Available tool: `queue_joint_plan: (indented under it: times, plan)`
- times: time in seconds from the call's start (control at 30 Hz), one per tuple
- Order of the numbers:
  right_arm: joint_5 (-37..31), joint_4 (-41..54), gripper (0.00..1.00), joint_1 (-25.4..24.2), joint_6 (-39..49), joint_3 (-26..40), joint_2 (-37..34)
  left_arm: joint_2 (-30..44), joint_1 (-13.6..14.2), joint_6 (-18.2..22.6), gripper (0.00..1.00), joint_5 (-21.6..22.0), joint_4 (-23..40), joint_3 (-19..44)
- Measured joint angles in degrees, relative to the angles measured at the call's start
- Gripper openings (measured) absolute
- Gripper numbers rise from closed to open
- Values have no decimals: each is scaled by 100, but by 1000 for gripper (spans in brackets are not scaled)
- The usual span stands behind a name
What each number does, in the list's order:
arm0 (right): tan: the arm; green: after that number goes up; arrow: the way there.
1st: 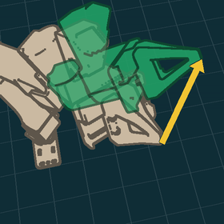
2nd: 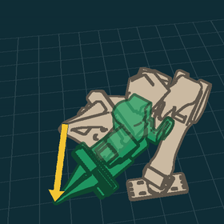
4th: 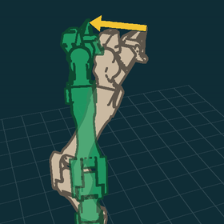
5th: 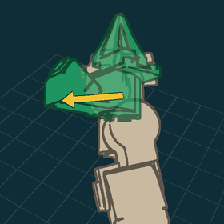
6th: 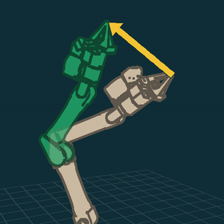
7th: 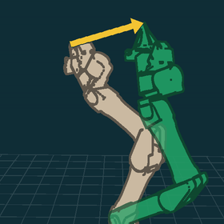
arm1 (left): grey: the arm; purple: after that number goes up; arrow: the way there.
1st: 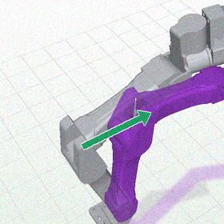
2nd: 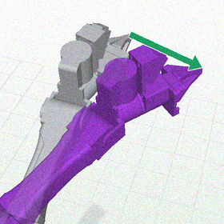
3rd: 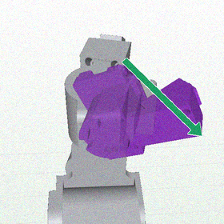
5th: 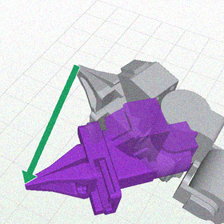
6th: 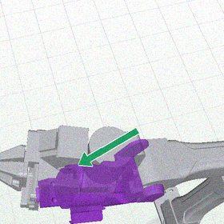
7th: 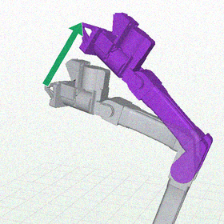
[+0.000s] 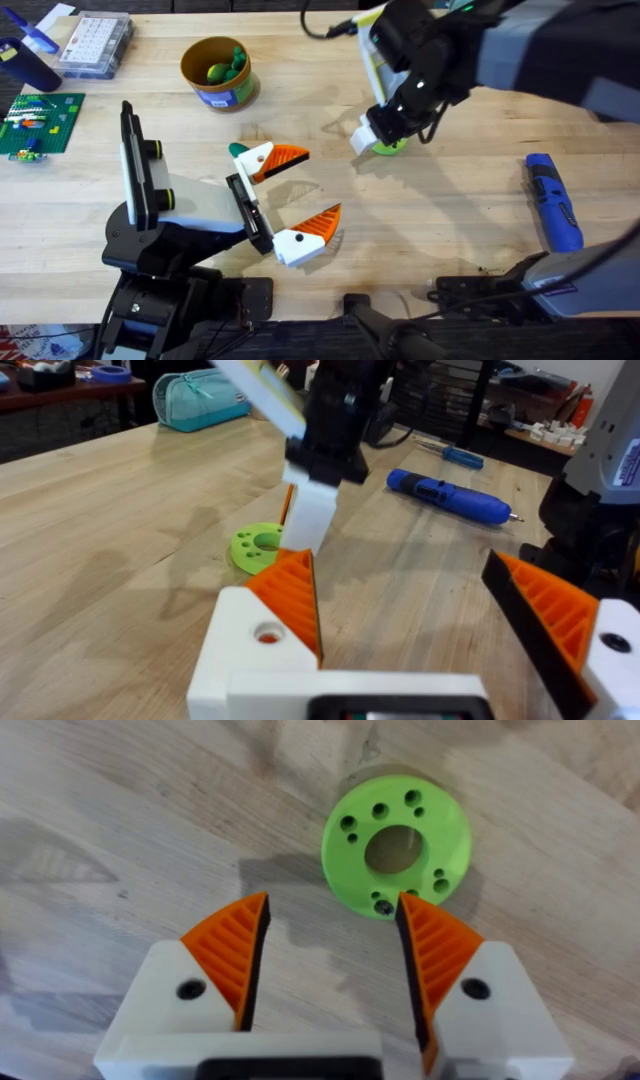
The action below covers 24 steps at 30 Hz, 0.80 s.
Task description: Pick up the gripper from the table and insert it into the empty holder that is missing its gripper. Then pick up a screw, insert it into the mounting hole, and use the screwdriver to tighten it. Finally, clean up the table by picking up the vegetable and placing it into the bucket.
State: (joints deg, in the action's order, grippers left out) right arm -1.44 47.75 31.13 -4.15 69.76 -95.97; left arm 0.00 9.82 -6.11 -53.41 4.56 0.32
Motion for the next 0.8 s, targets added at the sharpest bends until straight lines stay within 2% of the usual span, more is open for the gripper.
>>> queue_joint_plan:
  times: [0.13,0.33,0.53,0.8]
  plan:
    - [0,136,733,37,-11,-7,-178,1,0,-14,995,4,-7,0]
    - [-11,736,733,-14,-133,175,-69,1,0,-17,995,4,-7,0]
    - [-100,1124,733,-214,-185,442,853,1,0,-20,995,4,-7,0]
    - [-134,1629,733,-217,-312,461,2232,-1,0,-20,995,5,-7,0]
